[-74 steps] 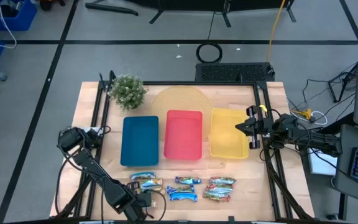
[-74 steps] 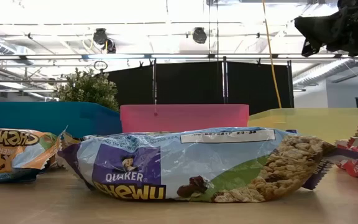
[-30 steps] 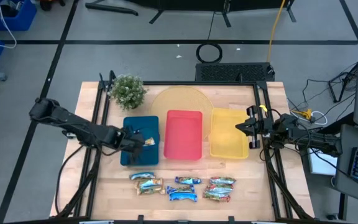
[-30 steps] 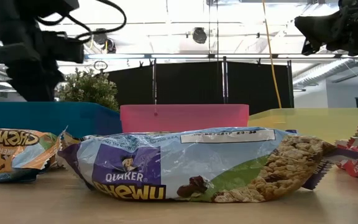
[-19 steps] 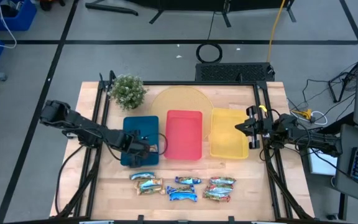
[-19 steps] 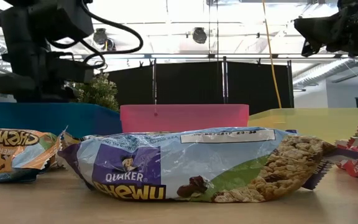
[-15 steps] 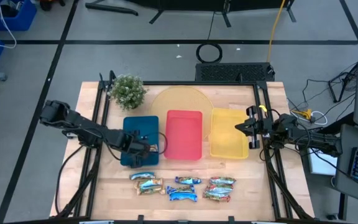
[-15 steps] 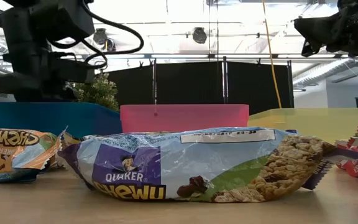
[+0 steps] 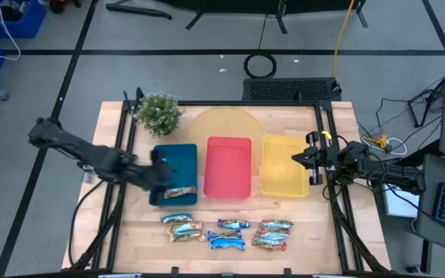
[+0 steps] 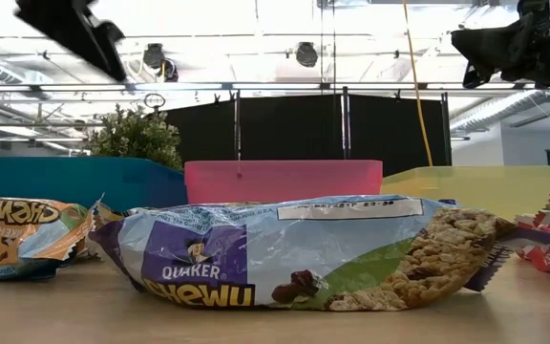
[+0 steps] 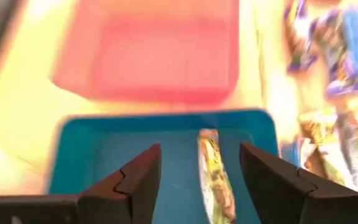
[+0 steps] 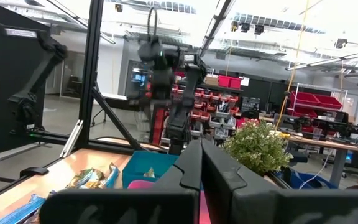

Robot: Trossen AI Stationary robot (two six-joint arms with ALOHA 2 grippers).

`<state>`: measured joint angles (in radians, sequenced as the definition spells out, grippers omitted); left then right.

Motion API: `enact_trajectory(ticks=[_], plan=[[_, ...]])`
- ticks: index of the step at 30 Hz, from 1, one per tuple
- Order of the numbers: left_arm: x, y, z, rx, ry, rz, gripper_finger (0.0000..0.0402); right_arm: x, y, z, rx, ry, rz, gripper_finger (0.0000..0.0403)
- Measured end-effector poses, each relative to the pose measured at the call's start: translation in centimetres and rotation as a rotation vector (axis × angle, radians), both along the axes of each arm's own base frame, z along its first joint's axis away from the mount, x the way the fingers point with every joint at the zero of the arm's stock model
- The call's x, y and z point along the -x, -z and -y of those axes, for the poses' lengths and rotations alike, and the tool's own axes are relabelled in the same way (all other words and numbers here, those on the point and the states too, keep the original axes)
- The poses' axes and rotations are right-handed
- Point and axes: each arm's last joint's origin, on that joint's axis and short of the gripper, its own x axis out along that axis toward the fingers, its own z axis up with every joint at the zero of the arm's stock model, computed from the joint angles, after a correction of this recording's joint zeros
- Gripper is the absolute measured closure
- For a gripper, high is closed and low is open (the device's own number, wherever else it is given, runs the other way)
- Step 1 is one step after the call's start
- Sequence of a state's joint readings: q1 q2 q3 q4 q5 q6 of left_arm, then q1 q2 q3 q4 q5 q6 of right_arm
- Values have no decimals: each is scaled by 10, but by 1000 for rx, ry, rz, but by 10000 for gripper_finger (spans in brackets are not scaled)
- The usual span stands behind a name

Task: Pick and place Granola Bars by type
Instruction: Put the red granola bar into the yellow bin

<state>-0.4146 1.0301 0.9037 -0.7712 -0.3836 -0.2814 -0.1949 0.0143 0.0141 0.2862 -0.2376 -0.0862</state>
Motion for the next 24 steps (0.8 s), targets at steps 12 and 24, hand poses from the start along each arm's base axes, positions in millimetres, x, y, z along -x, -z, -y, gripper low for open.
enact_trajectory(ticks=[12,24], plan=[[68,47,-25,-99,-163,471,391,0,0,0,-12,-3,-1,403],[81,63,-50,-127,187,676,399,-1,1,0,3,2,-9,403]])
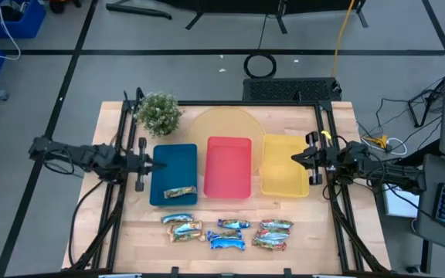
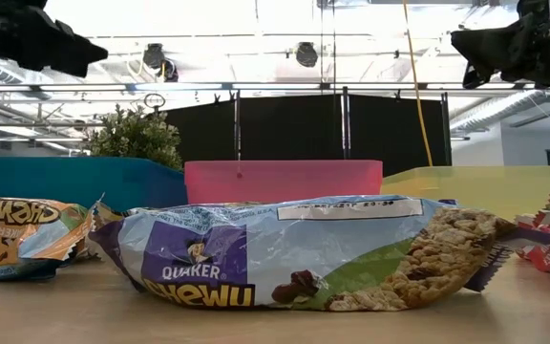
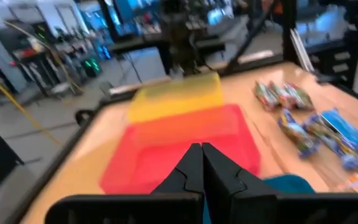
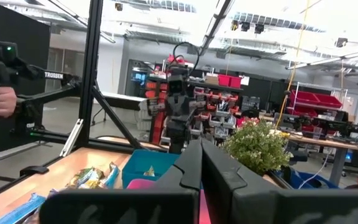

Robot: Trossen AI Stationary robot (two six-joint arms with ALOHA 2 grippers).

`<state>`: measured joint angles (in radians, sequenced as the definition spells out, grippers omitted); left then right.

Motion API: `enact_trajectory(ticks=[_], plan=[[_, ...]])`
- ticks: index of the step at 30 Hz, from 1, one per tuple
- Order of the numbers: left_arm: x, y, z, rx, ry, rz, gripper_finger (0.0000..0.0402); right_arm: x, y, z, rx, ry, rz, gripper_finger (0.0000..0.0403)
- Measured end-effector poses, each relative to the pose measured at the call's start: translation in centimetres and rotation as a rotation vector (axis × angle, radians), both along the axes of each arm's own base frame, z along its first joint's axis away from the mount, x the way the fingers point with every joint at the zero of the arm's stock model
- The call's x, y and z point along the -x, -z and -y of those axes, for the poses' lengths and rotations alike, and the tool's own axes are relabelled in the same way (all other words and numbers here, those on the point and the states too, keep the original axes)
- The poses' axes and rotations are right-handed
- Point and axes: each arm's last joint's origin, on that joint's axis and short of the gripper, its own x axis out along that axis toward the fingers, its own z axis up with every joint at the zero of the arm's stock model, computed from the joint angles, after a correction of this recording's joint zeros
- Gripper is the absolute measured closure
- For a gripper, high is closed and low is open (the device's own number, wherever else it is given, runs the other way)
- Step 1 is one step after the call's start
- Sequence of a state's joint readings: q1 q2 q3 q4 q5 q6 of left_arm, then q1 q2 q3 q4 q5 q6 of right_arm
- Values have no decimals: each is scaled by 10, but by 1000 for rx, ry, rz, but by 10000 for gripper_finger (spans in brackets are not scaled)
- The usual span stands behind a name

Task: Pick and place Granola Bars by type
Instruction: Put the red granola bar into the yellow bin

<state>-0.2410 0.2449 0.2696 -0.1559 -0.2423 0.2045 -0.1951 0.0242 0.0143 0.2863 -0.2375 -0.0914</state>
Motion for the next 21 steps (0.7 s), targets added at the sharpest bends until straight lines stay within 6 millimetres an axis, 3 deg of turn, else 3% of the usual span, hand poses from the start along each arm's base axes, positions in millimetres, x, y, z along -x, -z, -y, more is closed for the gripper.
enact_trajectory(ticks=[10,15,21], plan=[[1,35,-4,-8,-14,143,400,-10,10,2,-21,-1,-123,403],[-2,54,-4,-20,-21,119,400,-14,12,3,-22,0,-146,403],[-3,58,-4,36,-28,80,399,-15,10,3,-48,-1,-125,403]])
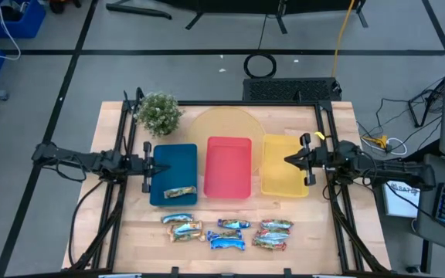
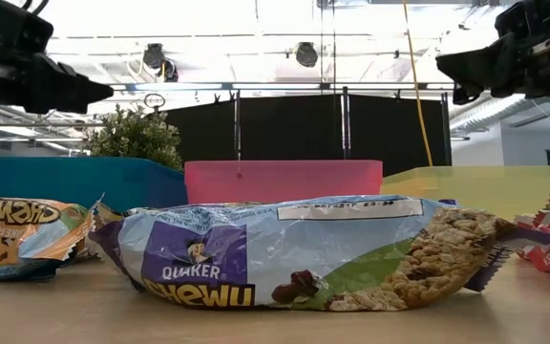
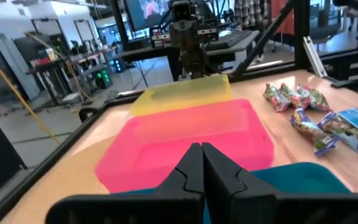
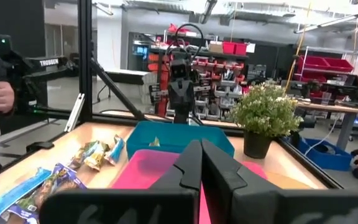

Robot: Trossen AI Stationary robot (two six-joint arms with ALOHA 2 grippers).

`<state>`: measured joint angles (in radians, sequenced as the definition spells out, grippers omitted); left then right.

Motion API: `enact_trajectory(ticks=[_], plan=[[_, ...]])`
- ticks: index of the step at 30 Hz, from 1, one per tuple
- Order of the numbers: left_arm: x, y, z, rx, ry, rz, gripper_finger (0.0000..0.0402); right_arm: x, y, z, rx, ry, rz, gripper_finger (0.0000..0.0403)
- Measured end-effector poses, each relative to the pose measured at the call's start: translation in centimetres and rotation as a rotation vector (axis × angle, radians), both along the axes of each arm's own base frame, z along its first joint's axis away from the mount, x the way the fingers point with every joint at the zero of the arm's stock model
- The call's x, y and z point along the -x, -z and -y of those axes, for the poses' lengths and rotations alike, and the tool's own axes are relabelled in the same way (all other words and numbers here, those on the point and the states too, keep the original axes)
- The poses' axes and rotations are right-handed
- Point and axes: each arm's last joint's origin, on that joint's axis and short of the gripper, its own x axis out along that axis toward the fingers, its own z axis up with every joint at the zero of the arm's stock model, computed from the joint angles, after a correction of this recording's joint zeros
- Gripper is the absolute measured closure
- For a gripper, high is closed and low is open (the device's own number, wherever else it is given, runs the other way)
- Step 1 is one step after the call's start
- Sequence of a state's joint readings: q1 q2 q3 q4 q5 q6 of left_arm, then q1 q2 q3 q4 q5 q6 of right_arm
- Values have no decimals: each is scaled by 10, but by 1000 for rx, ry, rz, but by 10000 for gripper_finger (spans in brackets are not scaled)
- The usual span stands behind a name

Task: Pick and place Granola Bars by type
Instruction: Put the red granola bar into the yellow bin

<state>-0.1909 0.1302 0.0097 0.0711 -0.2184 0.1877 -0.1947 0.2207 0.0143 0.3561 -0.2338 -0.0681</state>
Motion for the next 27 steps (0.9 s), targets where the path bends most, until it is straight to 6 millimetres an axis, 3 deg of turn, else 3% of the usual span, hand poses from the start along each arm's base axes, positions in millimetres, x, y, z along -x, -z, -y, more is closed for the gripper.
enact_trajectory(ticks=[5,8,12,15,18,21,27], plan=[[0,1,0,31,-1,-10,380,1,-9,3,-11,101,81,403],[0,1,0,20,-1,-15,369,-3,-11,3,0,127,-30,403],[0,0,0,4,0,-8,362,-13,-66,-2,45,197,-111,403],[0,-1,0,9,-1,11,361,-33,-86,-15,82,190,-337,403],[0,-2,0,11,-2,20,360,-56,-105,-37,121,196,-489,403],[0,-5,0,24,-17,45,360,-78,-110,-67,201,195,-634,403],[0,-12,-1,10,-33,121,360,-112,-113,-150,314,33,-754,403]])
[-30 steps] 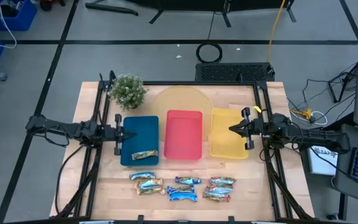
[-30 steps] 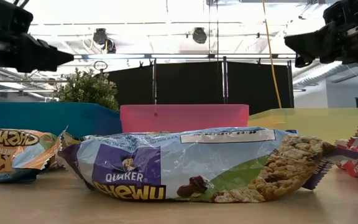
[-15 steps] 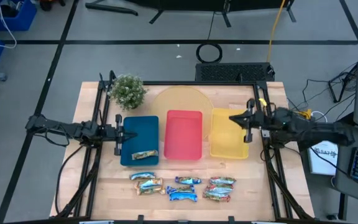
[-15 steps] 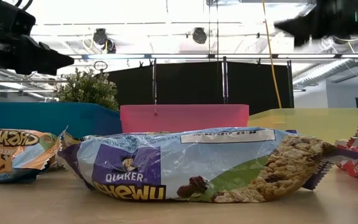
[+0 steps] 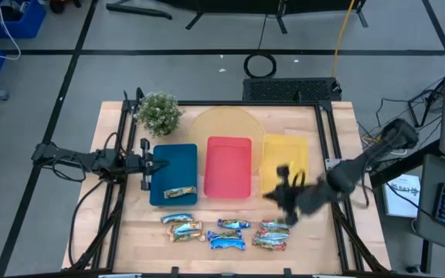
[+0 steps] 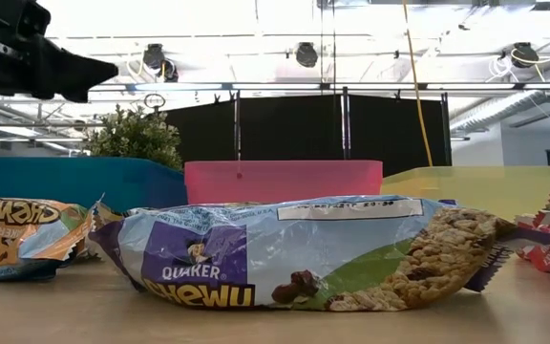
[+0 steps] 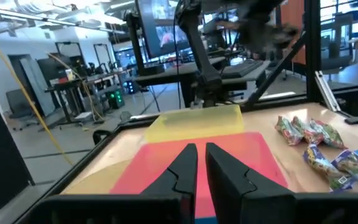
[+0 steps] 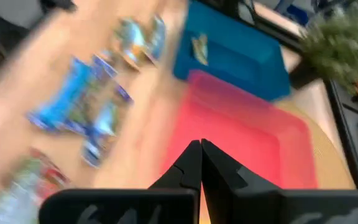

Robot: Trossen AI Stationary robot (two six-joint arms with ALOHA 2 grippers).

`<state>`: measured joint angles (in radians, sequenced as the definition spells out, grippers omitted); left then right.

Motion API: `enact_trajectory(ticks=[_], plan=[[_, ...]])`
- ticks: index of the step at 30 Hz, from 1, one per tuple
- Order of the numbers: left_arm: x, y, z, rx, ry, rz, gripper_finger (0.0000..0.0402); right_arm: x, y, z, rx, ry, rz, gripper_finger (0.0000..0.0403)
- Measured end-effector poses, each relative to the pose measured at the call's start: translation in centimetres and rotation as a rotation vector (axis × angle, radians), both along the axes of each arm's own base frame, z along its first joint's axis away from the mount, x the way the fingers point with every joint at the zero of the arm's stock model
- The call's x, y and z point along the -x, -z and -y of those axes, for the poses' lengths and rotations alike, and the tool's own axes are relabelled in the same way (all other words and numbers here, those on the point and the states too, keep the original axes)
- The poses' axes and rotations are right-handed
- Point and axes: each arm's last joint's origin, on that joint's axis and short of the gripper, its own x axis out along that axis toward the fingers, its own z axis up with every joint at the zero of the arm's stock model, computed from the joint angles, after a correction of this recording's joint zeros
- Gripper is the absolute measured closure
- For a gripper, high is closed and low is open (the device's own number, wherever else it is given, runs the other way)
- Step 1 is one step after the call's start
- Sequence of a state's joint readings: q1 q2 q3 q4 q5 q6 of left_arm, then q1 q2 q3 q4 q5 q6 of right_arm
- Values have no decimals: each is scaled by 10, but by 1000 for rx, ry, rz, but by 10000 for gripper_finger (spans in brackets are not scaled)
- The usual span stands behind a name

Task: Pick and place Granola Bars by type
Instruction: Put the red granola bar into the yellow bin

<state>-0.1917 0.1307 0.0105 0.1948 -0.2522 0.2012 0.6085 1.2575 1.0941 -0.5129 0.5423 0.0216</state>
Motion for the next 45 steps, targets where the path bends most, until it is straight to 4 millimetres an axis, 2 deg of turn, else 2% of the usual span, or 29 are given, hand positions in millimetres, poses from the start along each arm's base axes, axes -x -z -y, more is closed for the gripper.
enact_trajectory(ticks=[8,11,14,18,21,27,30,33,38,45], plan=[[0,-2,-2,27,-72,20,360,-24,7,-86,63,25,-71,403],[0,-1,-2,44,-72,17,360,-35,15,-111,63,60,-129,403],[0,-2,-2,29,-72,17,360,-46,23,-126,16,150,-207,403],[0,-2,-2,28,-72,17,360,-58,45,-134,-80,308,-330,401],[0,-1,-2,31,-71,16,360,-64,59,-135,-157,352,-436,379],[0,1,-2,26,-72,-9,360,-68,82,-138,-233,349,-657,283],[0,3,-2,20,-72,-33,360,-66,84,-140,-276,334,-738,236],[0,4,-2,17,-72,-45,360,-61,84,-145,-286,325,-753,207],[0,4,-2,17,-72,-44,360,-54,90,-148,-287,340,-768,194],[0,4,-2,-10,-73,-43,360,-44,118,-137,-267,463,-806,204]])
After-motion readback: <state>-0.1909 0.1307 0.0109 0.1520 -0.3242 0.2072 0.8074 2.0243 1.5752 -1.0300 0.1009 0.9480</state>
